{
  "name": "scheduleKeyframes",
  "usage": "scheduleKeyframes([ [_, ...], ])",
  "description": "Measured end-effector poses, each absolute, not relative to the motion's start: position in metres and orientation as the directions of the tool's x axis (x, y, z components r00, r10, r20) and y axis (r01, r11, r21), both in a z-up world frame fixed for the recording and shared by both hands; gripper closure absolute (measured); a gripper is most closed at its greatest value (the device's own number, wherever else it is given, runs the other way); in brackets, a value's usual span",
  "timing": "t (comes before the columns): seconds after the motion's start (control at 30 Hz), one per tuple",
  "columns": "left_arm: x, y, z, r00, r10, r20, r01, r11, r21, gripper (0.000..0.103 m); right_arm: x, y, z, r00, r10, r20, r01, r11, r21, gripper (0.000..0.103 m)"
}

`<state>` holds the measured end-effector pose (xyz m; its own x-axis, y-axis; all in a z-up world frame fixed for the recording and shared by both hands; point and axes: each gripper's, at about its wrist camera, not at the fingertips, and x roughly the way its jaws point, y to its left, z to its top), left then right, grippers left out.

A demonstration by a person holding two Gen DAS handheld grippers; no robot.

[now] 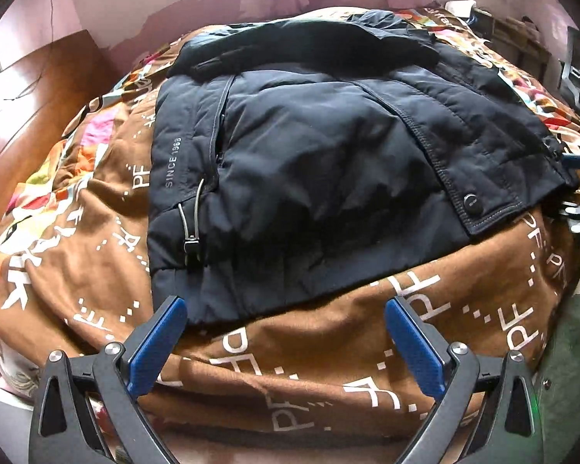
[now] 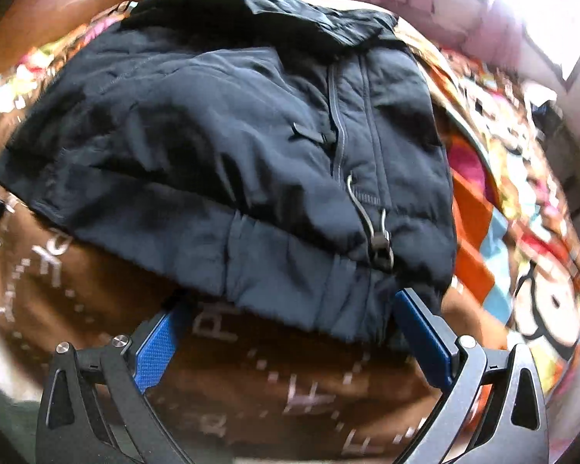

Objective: Fold large clothes
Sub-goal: 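Move both grippers down to the edge of the folded navy jacket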

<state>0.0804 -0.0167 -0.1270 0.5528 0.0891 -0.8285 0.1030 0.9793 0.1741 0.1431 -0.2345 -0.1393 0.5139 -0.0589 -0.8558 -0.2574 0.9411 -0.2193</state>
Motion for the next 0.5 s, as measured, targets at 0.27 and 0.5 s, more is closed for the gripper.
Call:
scheduleKeyframes([
  [0.27, 0.08, -0.012, -0.124, 0.568, 0.066, -0.821, 0.101, 0.984, 0.149, 0.0, 0.166, -0.22, -0.133, 0.516, -0.062, -0.854, -0.343, 0.899, -0.272, 0.002],
  [0.5, 0.089, -0.003, -0.136, 0.51, 0.068, -0.857, 0.083, 0.988, 0.128, 0.0, 0.181, -0.241, -0.115, 0.499, 0.093, -0.862, -0.294, 0.954, -0.067, 0.002],
])
